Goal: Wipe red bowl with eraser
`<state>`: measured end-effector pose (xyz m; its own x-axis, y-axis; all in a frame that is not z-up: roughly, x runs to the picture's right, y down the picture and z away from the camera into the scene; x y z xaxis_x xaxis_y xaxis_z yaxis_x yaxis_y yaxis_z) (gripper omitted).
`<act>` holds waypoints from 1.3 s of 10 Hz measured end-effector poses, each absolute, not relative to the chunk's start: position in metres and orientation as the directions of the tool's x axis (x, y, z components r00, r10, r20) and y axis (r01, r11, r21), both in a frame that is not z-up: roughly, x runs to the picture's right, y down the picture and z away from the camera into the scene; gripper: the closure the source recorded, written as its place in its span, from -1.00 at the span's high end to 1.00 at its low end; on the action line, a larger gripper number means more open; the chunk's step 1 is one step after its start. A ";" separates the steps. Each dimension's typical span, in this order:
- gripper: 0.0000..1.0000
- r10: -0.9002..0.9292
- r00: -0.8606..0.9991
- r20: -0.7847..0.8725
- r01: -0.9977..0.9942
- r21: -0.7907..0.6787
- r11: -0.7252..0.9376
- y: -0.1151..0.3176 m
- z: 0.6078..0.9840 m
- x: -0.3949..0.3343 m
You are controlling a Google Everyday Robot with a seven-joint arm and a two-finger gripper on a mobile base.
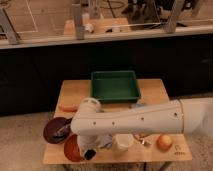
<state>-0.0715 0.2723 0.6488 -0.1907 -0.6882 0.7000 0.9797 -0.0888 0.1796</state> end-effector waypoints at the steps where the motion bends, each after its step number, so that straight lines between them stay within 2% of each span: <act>1: -0.70 -0.693 -0.182 0.698 0.981 0.171 -0.086 0.266 0.655 -0.072; 7: -0.70 -0.701 -0.212 0.682 0.975 0.201 -0.099 0.252 0.661 -0.104; 13: -0.70 -0.677 -0.314 0.665 0.944 0.297 -0.146 0.268 0.632 -0.148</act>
